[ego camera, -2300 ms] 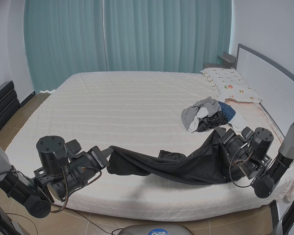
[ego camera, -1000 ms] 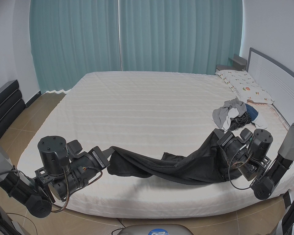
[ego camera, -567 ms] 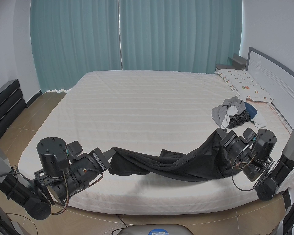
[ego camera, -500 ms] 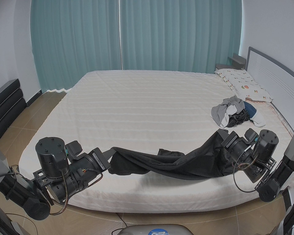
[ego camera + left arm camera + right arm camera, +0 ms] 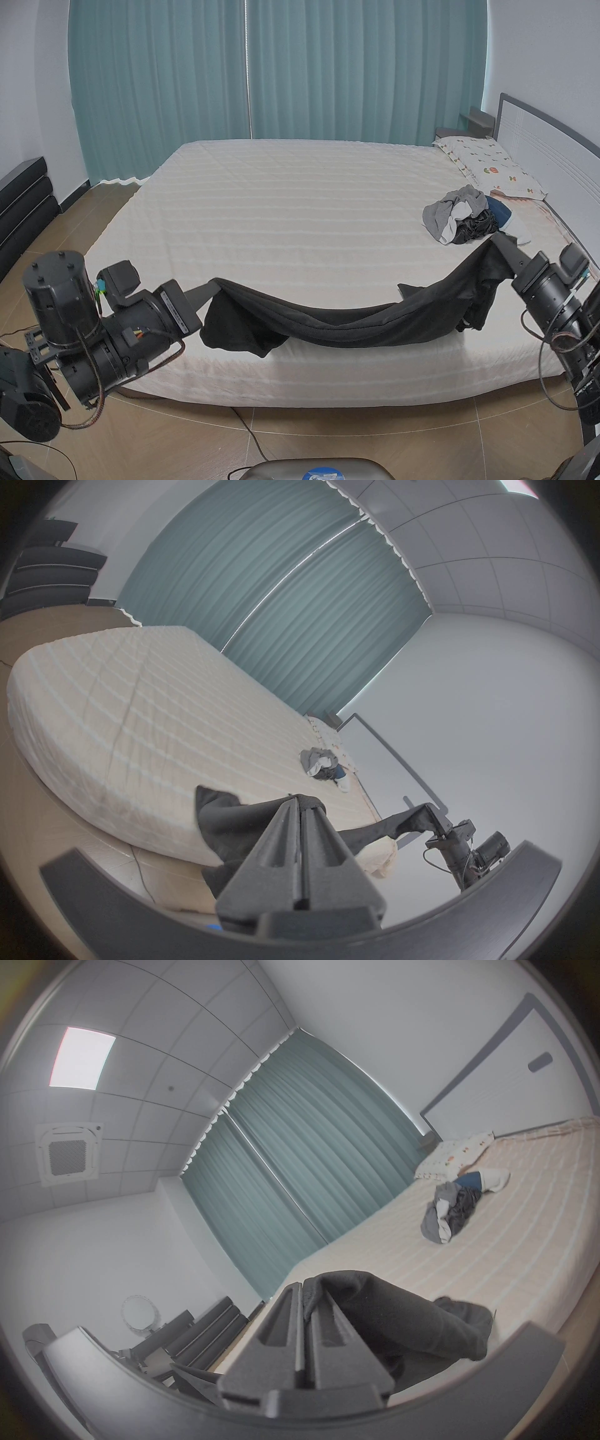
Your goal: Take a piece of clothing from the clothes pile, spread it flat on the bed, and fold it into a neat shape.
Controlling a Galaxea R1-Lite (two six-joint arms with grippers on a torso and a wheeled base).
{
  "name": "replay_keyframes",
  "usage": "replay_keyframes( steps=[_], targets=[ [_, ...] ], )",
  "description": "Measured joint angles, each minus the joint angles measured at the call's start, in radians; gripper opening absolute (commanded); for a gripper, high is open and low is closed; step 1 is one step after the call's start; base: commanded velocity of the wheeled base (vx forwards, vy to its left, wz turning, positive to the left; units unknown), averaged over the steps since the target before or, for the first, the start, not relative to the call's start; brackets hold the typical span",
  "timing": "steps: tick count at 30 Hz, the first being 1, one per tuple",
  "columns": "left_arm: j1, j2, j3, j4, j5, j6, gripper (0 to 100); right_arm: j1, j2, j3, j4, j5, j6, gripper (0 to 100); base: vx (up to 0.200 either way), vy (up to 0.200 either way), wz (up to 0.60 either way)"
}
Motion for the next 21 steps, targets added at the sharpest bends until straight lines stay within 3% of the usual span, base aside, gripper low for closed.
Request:
replay_keyframes(
  steps=[6, 11, 21],
  targets=[
    [0.019, -0.053, -0.120, 0.097, 0.015, 0.004, 0, -0.010, -0.156, -0.129, 0.200, 0.021, -0.008, 0, 0.000, 0.000, 0.00],
    [0.043, -0.063, -0.226, 0.182, 0.023, 0.002, 0, -0.053, -0.219, -0.359, 0.369, 0.046, 0.011, 0, 0.000, 0.000, 0.00],
    [0.102, -0.007, -0.436, 0.312, 0.023, -0.053, 0, -0.192, -0.170, -0.830, 0.708, 0.081, 0.079, 0, 0.020, 0.000, 0.00]
  ],
)
